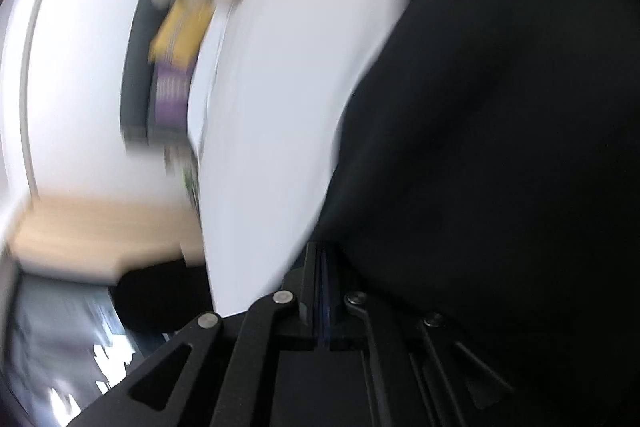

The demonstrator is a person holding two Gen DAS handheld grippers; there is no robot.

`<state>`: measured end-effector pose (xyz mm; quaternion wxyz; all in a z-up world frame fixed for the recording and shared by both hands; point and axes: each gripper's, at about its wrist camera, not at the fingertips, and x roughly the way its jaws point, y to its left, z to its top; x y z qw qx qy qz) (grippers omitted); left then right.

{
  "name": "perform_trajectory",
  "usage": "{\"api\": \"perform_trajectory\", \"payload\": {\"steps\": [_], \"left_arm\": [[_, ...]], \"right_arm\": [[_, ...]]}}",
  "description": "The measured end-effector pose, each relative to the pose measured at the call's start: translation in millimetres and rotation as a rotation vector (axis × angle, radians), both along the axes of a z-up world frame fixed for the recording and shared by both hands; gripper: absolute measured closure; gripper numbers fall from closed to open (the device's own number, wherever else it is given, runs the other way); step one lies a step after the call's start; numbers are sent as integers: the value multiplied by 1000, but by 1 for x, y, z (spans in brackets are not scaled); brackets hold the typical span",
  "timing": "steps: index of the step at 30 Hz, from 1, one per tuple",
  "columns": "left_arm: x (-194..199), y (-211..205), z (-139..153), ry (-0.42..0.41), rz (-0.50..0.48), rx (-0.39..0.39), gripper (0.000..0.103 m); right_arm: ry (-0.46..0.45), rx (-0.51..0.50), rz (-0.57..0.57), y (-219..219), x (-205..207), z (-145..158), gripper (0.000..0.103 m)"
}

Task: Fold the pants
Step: 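Lower the folded jeans with the left tool while the right tool releases the hem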

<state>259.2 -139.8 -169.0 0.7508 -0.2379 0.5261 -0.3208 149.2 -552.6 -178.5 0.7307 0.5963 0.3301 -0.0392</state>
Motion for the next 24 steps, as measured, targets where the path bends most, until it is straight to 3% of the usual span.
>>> {"api": "perform_trajectory", "payload": {"steps": [3, 6, 8, 11, 13, 14, 17, 19, 22, 23, 24], "left_arm": [[11, 27, -4, 15, 37, -35, 95], [14, 64, 6, -13, 109, -4, 95], [17, 91, 12, -22, 191, 21, 95], [8, 147, 30, -38, 353, 41, 95], [-2, 158, 45, -46, 358, 42, 95], [-13, 152, 53, -57, 331, 18, 95], [-65, 111, 64, -47, 201, -29, 95], [-93, 75, 61, -50, 91, -8, 95], [-114, 43, 34, -1, 11, 69, 95], [-115, 43, 28, 2, 14, 74, 95], [-116, 47, 25, -8, 19, 55, 95]], "right_arm": [[21, -80, -139, -56, -28, 5, 103], [41, -65, -278, -100, -53, 16, 103], [54, -137, -311, -104, -66, 37, 98], [-28, -155, -212, -65, -76, 62, 98], [-92, -153, -61, -10, -80, 69, 98], [-106, -141, -1, 0, -82, 80, 98], [-126, -62, 238, 88, -82, 64, 98], [-109, -5, 370, 160, -74, 53, 98], [-49, 7, 476, 207, -79, 21, 98], [-32, -3, 481, 206, -90, 13, 103], [-42, -14, 466, 202, -72, 15, 103]]}}
